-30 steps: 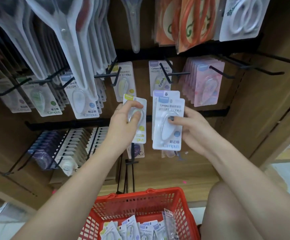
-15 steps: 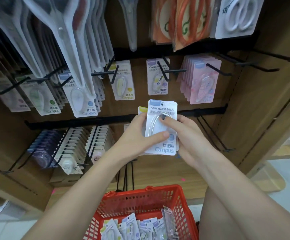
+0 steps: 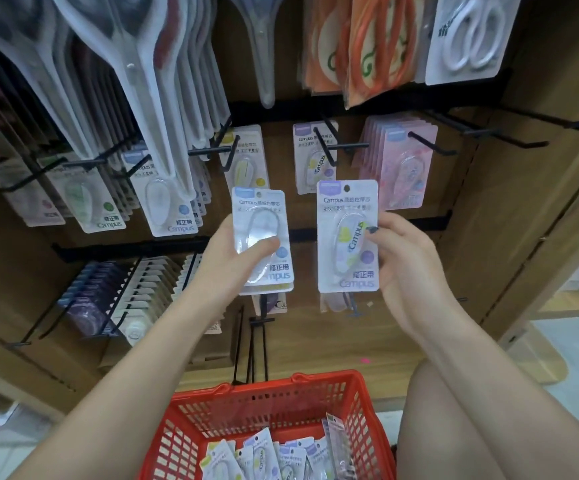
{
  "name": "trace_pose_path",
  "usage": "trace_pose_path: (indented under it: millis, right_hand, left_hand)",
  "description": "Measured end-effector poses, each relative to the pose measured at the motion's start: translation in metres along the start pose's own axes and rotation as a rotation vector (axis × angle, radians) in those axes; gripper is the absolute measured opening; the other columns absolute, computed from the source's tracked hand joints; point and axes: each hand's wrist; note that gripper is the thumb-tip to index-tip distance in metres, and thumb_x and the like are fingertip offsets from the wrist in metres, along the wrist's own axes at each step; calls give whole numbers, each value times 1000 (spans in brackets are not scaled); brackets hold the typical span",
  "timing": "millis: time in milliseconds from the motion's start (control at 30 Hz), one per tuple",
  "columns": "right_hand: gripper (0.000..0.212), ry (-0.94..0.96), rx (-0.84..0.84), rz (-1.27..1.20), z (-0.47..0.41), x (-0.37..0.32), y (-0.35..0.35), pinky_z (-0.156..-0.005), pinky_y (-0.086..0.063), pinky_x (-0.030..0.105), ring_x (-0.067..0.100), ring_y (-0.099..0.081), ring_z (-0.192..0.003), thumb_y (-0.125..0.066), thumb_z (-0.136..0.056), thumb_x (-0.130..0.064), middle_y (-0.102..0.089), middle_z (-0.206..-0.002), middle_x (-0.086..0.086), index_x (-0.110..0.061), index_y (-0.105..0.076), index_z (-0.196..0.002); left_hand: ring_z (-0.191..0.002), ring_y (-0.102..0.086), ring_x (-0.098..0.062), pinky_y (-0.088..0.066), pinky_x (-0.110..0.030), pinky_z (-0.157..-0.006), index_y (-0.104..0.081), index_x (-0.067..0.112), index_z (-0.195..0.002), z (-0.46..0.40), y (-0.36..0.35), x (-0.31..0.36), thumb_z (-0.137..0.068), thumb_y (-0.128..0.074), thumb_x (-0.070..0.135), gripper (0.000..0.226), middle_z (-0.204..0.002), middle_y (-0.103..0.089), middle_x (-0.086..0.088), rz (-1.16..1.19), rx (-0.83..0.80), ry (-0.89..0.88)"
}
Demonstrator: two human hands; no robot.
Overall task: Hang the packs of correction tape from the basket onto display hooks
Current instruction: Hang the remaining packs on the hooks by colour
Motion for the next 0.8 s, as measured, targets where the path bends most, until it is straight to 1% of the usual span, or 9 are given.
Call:
trace_pose_path:
  millis: [133,200,267,367,467,567,667,733,800]
  right_hand:
    - [26,97,1,71,2,-8,-4,-79,-57,51,31,-75,-94,-50,-101,2,-78,-107,14,-2,-66,-120]
    - [26,135,8,104,1,-11,-10,-76,-59,46,27,-76,-92,-54,-99,5,-79,-105,11,-5,-67,-118]
    - [26,152,20,118,0,-12,-15,-74,-61,40,26,-77,-93,-56,-98,5,-79,-105,9,-8,-68,-116]
    - [26,166,59,112,-3,-13,-22,-77,-63,38,27,-77,-100,-59,-99,2,-79,-109,8,-10,-68,-120]
    - [25,170,98,114,-5,-12,-26,-83,-62,40,27,-77,-102,-60,-99,0,-79,-109,8,-12,-68,-120]
    - [22,143,108,144,-13,-8,-28,-85,-63,44,25,-77,-101,-62,-100,-4,-79,-109,7,-13,-68,-120]
    - [15,137,127,223,-38,-5,-31,-93,-61,45,19,-77,-101,-66,-100,-13,-79,-108,1,-21,-67,-113]
    - [10,128,153,296,-62,-6,-36,-93,-60,40,13,-76,-98,-67,-100,-20,-78,-104,-4,-25,-65,-108]
    - [9,108,171,363,-89,-6,-41,-87,-59,32,11,-73,-95,-67,-101,-23,-75,-100,-7,-22,-66,-110]
  left_hand:
    - [-98,-75,-6,-60,-21,-69,-56,27,-137,2,1,0,-93,-74,16,48,-118,-72,8,-25,22,-38]
    - [-96,-73,-1,-57,-15,-67,-55,27,-137,3,-1,3,-93,-74,12,50,-120,-71,9,-26,18,-56]
    - [-97,-71,2,-55,-12,-69,-57,31,-133,3,-2,5,-91,-74,8,50,-119,-70,11,-60,4,-88]
    - [-99,-71,-1,-55,-14,-71,-59,34,-127,4,-1,7,-88,-76,4,52,-116,-70,13,-88,-10,-115]
    - [-102,-69,0,-56,-17,-74,-59,35,-127,3,1,7,-87,-78,6,53,-114,-70,16,-103,-15,-131]
    - [-106,-69,0,-59,-24,-83,-59,40,-123,2,3,8,-86,-80,7,54,-116,-70,18,-112,-3,-151]
    - [-105,-67,3,-60,-24,-81,-56,45,-118,2,5,8,-85,-80,6,57,-112,-67,31,-136,5,-156]
    - [-105,-65,6,-59,-20,-78,-55,46,-118,2,5,8,-84,-81,6,60,-110,-63,38,-142,13,-155]
    - [-107,-63,9,-58,-20,-80,-54,46,-122,2,6,7,-83,-82,7,62,-114,-61,35,-135,26,-157]
Point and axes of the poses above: each hand's wrist, its own z-axis away from the middle knuckle, its own y-axis out of the back of the hand, x = y × z
